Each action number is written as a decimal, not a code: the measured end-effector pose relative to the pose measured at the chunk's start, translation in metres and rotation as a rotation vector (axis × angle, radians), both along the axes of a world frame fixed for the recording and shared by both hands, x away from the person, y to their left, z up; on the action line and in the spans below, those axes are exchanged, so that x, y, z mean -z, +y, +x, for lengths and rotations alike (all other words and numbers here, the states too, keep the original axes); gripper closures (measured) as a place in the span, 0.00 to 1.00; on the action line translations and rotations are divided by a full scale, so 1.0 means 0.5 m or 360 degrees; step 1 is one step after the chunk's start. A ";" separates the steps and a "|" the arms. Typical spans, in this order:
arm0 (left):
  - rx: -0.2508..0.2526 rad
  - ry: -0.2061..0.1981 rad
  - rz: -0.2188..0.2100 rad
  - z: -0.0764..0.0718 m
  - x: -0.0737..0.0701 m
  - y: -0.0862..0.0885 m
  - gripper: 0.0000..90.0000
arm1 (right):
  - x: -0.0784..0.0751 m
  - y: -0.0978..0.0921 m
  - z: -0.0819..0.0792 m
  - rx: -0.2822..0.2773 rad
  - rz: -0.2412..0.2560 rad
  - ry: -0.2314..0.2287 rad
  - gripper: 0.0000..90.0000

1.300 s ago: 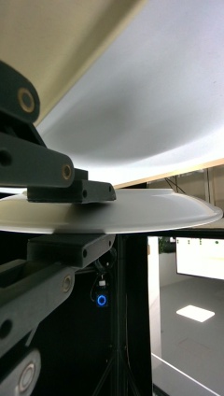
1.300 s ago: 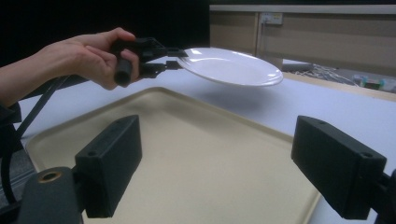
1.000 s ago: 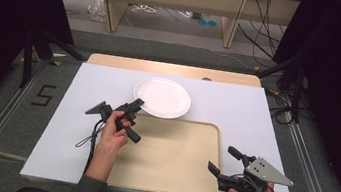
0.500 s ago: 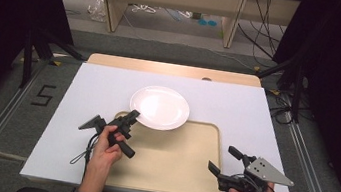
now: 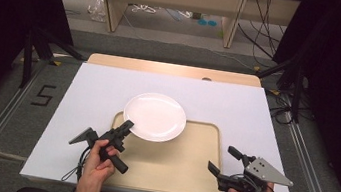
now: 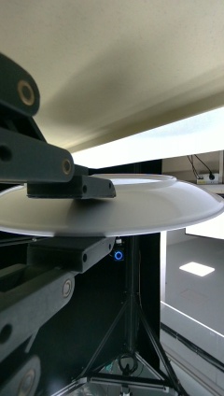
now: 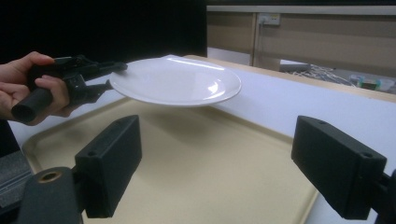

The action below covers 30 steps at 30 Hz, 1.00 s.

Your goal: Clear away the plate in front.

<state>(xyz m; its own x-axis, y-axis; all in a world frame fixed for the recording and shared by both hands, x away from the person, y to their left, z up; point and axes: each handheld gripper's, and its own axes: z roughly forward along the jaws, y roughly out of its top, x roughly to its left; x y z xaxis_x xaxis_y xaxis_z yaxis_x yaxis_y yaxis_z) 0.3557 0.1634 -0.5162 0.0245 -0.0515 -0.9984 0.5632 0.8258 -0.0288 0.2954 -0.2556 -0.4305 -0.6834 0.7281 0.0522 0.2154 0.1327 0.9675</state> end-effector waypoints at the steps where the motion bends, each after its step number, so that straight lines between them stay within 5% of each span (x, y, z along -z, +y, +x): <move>1: 0.0003 -0.0003 0.0004 -0.004 0.001 -0.002 0.81 | 0.000 0.000 0.000 -0.0005 0.0000 0.0005 0.19; 16: 0.0026 0.0010 -0.0034 -0.076 0.015 -0.030 0.80 | 0.000 0.000 -0.001 0.0003 -0.0002 0.0000 0.19; 30: 0.0045 0.0124 0.0138 -0.097 0.019 -0.063 0.80 | 0.000 0.000 0.001 0.0007 -0.0001 0.0000 0.19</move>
